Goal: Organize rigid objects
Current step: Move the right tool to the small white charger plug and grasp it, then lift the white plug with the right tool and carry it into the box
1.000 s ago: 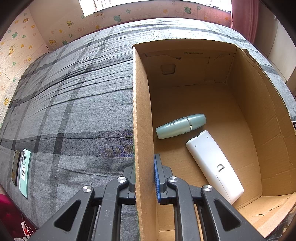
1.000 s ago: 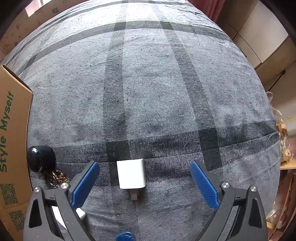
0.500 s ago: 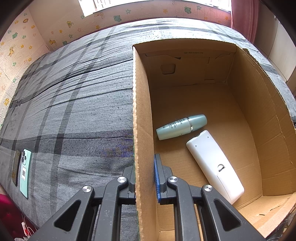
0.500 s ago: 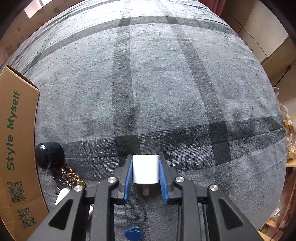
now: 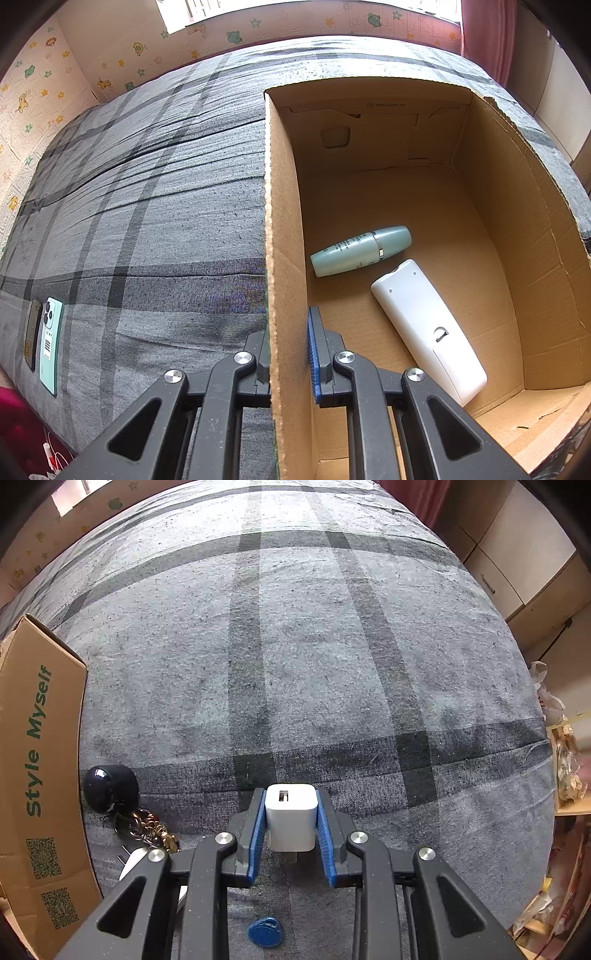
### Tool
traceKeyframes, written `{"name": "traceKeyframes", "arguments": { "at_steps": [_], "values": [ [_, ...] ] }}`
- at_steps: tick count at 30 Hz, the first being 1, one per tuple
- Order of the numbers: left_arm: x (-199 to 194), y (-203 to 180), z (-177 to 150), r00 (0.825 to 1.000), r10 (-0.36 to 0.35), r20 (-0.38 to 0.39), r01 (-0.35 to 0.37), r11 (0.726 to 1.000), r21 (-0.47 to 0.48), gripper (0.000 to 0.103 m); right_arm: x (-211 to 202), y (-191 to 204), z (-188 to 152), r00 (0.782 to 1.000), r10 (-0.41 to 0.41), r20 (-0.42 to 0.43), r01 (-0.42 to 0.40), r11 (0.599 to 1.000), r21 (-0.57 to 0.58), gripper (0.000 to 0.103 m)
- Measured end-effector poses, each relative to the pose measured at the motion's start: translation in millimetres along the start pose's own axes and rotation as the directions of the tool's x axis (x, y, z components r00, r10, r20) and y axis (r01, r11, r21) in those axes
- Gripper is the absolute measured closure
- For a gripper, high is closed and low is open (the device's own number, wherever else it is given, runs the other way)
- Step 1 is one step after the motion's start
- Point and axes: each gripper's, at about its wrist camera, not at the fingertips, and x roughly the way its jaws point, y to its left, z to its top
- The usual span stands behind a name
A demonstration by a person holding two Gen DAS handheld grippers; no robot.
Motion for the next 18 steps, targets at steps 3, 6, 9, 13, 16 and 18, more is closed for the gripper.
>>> {"name": "traceKeyframes", "arguments": {
  "at_steps": [3, 6, 9, 13, 16, 18],
  "values": [
    [0, 0, 0, 1.000, -0.001, 0.001, 0.001, 1.000, 0.000, 0.089, -3, 5, 1, 1.000, 0.006, -0.001, -0.006, 1.000, 0.000, 0.076],
    [0, 0, 0, 1.000, -0.001, 0.001, 0.001, 1.000, 0.000, 0.089, -13, 5, -2, 1.000, 0.012, 0.011, -0.012, 1.000, -0.007, 0.076],
    [1, 1, -1, 1.000, -0.002, 0.001, 0.002, 1.000, -0.001, 0.089, -24, 8, -4, 1.000, 0.017, 0.022, -0.016, 1.000, -0.018, 0.076],
    [1, 1, -1, 1.000, -0.002, 0.002, 0.002, 1.000, -0.001, 0.089, -43, 20, -3, 0.999, 0.017, 0.045, -0.015, 0.999, -0.044, 0.076],
    [1, 0, 0, 1.000, -0.003, 0.002, 0.003, 1.000, -0.001, 0.089, -57, 28, 0, 0.998, 0.023, 0.062, -0.019, 0.998, -0.066, 0.076],
    [1, 0, -1, 1.000, -0.003, 0.002, 0.003, 1.000, -0.001, 0.089, -64, 36, 2, 0.997, 0.029, 0.072, -0.023, 0.997, -0.077, 0.076]
  ]
}}
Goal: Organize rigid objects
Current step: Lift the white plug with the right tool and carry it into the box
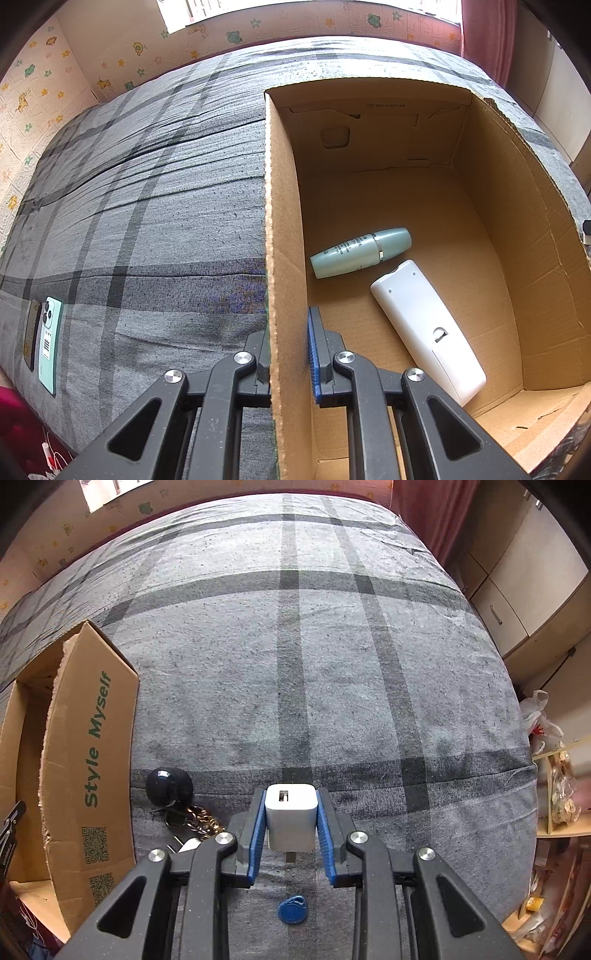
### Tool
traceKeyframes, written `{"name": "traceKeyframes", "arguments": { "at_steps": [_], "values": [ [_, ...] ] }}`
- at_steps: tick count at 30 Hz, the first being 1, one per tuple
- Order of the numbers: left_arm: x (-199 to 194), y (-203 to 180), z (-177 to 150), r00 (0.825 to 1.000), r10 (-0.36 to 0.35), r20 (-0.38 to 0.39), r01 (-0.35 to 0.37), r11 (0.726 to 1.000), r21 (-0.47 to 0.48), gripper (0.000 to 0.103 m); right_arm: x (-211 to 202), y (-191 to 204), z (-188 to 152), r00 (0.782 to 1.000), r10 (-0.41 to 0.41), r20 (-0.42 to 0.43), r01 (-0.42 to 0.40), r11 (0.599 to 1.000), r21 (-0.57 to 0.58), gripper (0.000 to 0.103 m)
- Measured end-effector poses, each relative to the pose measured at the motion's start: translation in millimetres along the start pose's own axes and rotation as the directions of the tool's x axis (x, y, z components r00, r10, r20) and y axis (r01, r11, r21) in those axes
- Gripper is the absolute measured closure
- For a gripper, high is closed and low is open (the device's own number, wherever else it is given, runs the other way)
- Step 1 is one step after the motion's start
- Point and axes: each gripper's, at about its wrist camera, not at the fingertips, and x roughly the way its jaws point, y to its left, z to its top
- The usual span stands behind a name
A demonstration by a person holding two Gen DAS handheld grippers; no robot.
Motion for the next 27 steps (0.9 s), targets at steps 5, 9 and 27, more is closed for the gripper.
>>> {"name": "traceKeyframes", "arguments": {
  "at_steps": [5, 9, 27],
  "values": [
    [0, 0, 0, 1.000, 0.000, 0.000, 0.000, 1.000, 0.000, 0.089, -19, 17, 6, 1.000, 0.016, 0.023, -0.016, 0.999, -0.035, 0.076],
    [0, 0, 0, 1.000, -0.002, 0.000, 0.002, 1.000, -0.001, 0.089, -34, 30, 11, 0.999, 0.028, 0.047, -0.025, 0.997, -0.068, 0.076],
    [0, 0, 0, 1.000, -0.005, 0.000, 0.005, 1.000, -0.001, 0.089, -79, 110, 24, 0.987, 0.114, 0.113, -0.089, 0.974, -0.210, 0.076]
  ]
}}
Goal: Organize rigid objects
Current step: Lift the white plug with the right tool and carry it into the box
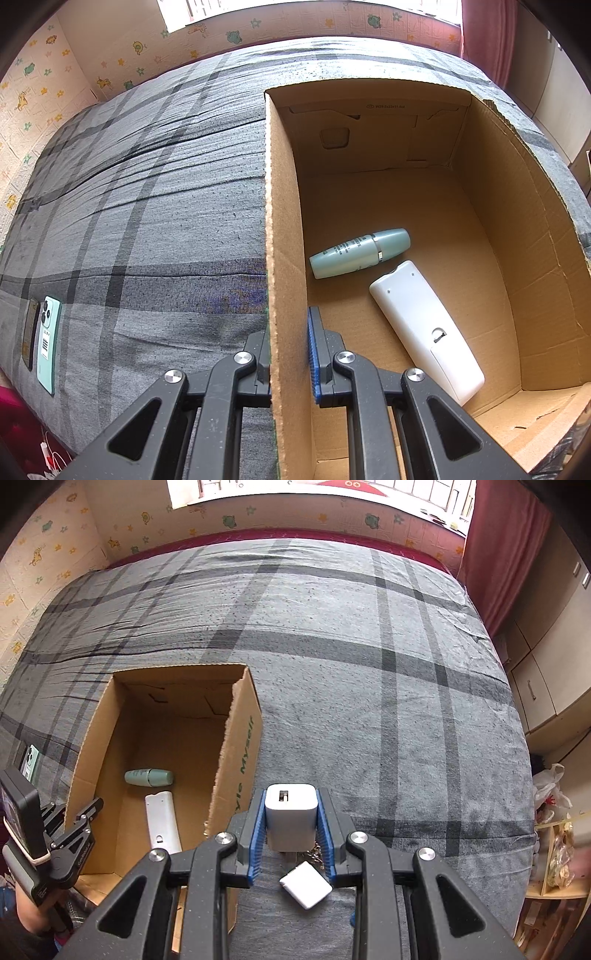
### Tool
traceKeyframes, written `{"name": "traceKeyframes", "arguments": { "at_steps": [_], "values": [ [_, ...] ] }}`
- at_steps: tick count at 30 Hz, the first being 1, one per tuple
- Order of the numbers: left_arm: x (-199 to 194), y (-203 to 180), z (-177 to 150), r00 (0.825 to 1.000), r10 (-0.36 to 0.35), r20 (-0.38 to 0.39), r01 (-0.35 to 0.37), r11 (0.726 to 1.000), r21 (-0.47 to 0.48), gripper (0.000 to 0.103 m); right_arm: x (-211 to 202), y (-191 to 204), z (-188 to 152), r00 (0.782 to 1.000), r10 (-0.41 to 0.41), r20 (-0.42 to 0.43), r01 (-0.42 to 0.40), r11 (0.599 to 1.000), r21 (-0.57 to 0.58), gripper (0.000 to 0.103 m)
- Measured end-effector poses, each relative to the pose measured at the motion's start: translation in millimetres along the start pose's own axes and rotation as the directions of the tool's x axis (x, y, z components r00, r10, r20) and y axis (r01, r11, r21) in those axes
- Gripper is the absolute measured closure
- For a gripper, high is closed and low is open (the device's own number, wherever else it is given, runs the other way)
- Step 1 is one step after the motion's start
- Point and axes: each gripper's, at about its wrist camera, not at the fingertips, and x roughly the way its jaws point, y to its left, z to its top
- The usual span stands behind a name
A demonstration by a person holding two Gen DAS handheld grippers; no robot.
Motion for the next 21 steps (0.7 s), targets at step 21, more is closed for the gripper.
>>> {"name": "traceKeyframes", "arguments": {
  "at_steps": [21],
  "values": [
    [0, 1, 0, 1.000, -0.007, 0.000, 0.007, 1.000, -0.004, 0.089, 22, 91, 13, 0.995, 0.100, -0.019, -0.102, 0.989, -0.109, 0.076]
  ]
}}
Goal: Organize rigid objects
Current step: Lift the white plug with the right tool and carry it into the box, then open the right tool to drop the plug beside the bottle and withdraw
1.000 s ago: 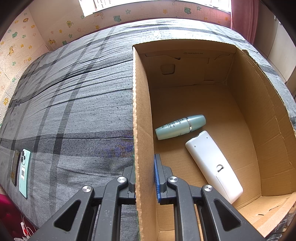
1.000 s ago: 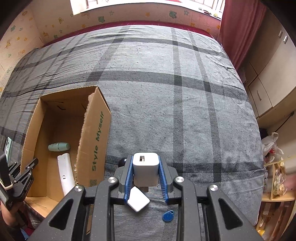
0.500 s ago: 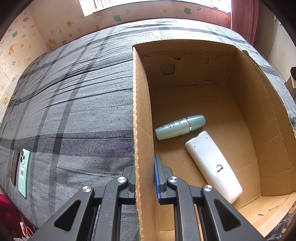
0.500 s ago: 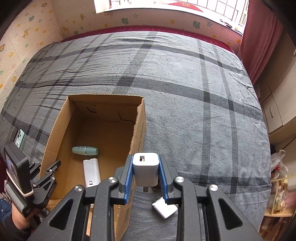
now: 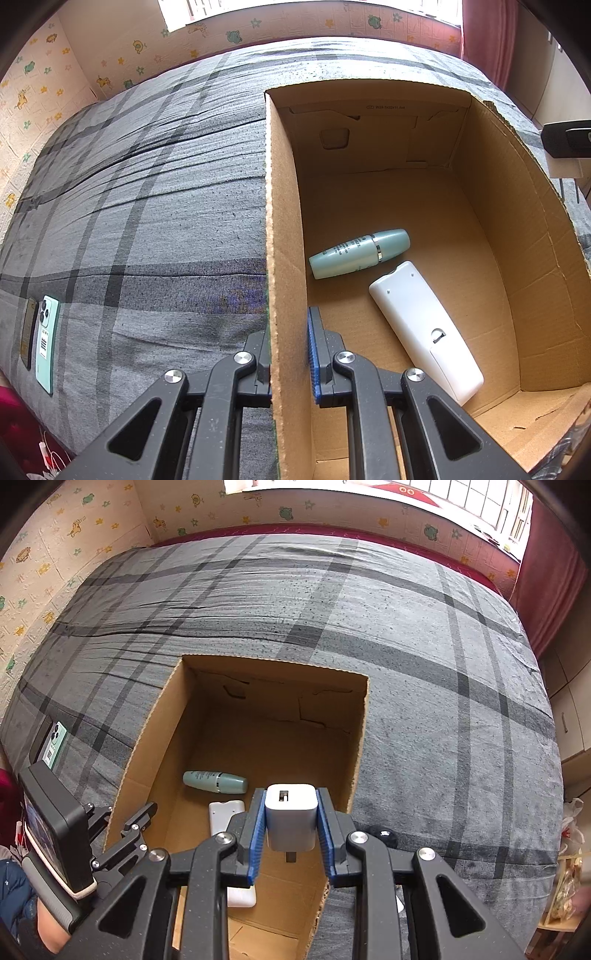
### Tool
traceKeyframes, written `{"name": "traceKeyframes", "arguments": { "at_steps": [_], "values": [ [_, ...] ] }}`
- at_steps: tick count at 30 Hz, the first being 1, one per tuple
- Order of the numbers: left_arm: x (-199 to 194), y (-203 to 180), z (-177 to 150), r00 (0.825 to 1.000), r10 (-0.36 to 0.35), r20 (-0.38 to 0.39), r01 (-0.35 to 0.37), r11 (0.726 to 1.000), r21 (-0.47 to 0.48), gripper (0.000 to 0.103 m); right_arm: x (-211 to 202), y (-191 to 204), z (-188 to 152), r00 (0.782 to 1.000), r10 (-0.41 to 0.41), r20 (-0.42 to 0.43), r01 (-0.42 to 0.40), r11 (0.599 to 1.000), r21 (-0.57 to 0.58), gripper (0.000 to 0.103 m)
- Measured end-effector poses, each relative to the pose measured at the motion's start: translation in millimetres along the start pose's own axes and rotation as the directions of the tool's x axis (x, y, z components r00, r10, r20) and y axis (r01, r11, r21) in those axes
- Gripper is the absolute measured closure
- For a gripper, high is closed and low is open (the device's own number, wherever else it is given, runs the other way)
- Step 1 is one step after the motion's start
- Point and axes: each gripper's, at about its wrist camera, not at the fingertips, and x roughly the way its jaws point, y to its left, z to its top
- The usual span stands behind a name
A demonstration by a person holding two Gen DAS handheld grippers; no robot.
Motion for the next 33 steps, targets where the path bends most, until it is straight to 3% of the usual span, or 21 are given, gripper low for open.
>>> {"name": "traceKeyframes", "arguments": {
  "at_steps": [16, 25, 33],
  "values": [
    [0, 1, 0, 1.000, 0.000, 0.000, 0.000, 1.000, 0.002, 0.089, 64, 30, 3, 0.995, -0.003, -0.099, -0.002, 0.999, -0.041, 0.076],
    [0, 2, 0, 1.000, -0.002, 0.001, 0.002, 1.000, 0.002, 0.089, 114, 34, -1, 0.981, -0.029, -0.190, 0.023, 0.999, -0.036, 0.076],
    [-1, 3, 0, 1.000, 0.000, 0.001, 0.000, 1.000, 0.003, 0.089, 132, 32, -2, 0.975, -0.041, -0.217, 0.036, 0.999, -0.028, 0.076]
  ]
}}
